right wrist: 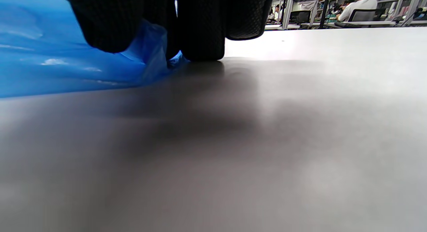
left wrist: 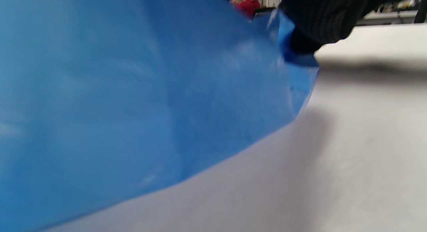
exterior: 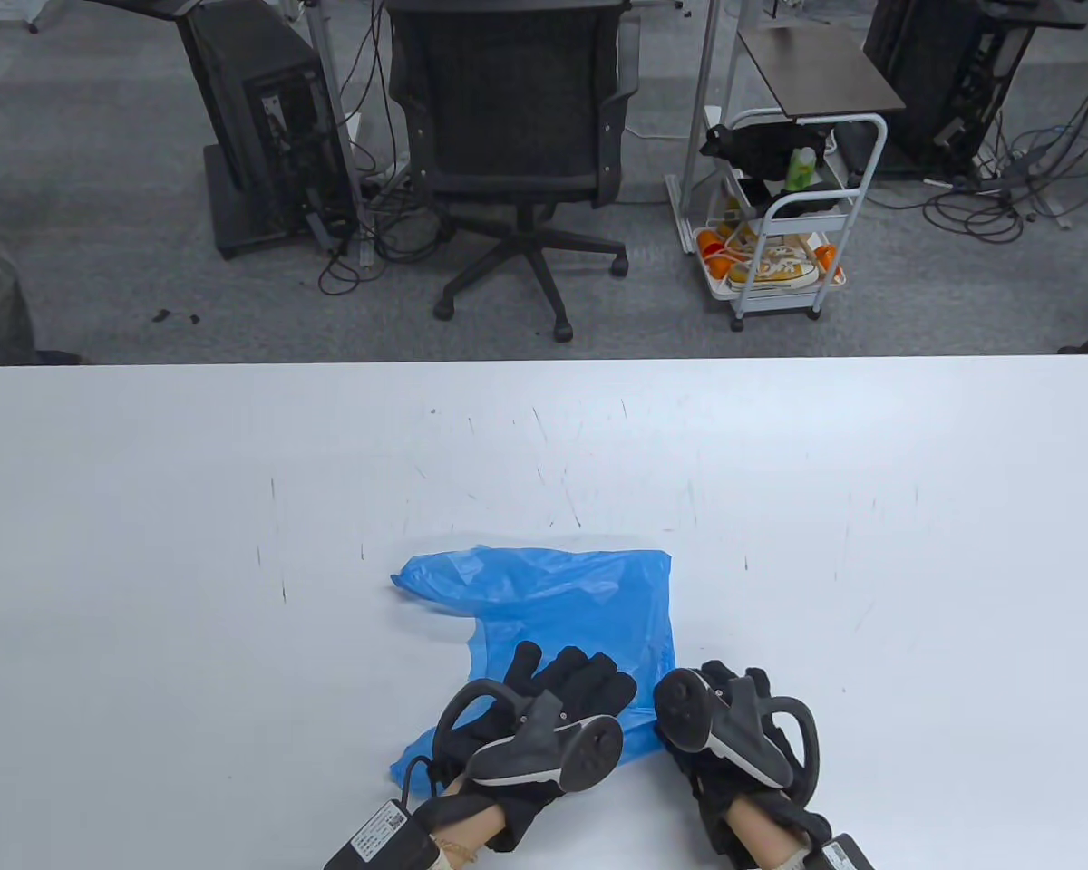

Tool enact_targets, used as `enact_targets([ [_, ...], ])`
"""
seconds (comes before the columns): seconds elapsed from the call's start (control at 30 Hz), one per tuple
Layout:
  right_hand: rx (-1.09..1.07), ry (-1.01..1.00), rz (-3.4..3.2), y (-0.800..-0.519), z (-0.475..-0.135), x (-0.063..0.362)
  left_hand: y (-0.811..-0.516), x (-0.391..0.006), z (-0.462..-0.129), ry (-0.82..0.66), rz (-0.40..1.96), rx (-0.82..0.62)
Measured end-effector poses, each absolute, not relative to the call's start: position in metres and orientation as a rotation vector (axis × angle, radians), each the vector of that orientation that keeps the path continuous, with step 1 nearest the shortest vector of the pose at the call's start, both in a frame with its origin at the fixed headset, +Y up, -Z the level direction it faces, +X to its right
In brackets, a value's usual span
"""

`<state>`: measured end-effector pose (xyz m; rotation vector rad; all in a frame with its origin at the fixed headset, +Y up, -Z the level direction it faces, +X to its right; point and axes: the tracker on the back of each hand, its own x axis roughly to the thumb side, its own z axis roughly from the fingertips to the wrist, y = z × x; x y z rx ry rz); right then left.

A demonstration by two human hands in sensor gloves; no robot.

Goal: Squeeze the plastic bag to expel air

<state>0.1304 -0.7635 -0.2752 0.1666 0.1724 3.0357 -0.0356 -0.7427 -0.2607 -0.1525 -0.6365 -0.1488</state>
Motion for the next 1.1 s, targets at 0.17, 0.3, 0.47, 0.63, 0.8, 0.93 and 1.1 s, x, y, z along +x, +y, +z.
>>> enact_targets([
  [0.17, 0.187, 0.167, 3.044, -0.764, -0.277, 0.127, -0.755, -0.032, -0.265, -0.614, -0.269, -0.114],
  [0.3, 0.213, 0.155, 3.085, -0.764, -0.276, 0.124, -0.76, -0.034, -0.269, -0.605, -0.274, -0.141],
  [0.47, 0.264, 0.126, 3.168, -0.764, -0.273, 0.118, -0.759, -0.039, -0.27, -0.606, -0.29, -0.124],
  [0.63, 0.258, 0.113, 3.18, -0.763, -0.272, 0.116, -0.754, -0.052, -0.271, -0.619, -0.279, -0.125],
  [0.8, 0.26, 0.109, 3.185, -0.763, -0.271, 0.115, -0.754, -0.069, -0.27, -0.649, -0.265, -0.13],
  [0.93, 0.262, 0.091, 3.202, -0.762, -0.271, 0.114, -0.756, -0.082, -0.271, -0.63, -0.211, -0.171],
  [1.1, 0.254, 0.083, 3.216, -0.761, -0.27, 0.114, -0.757, -0.1, -0.27, -0.614, -0.236, -0.186],
])
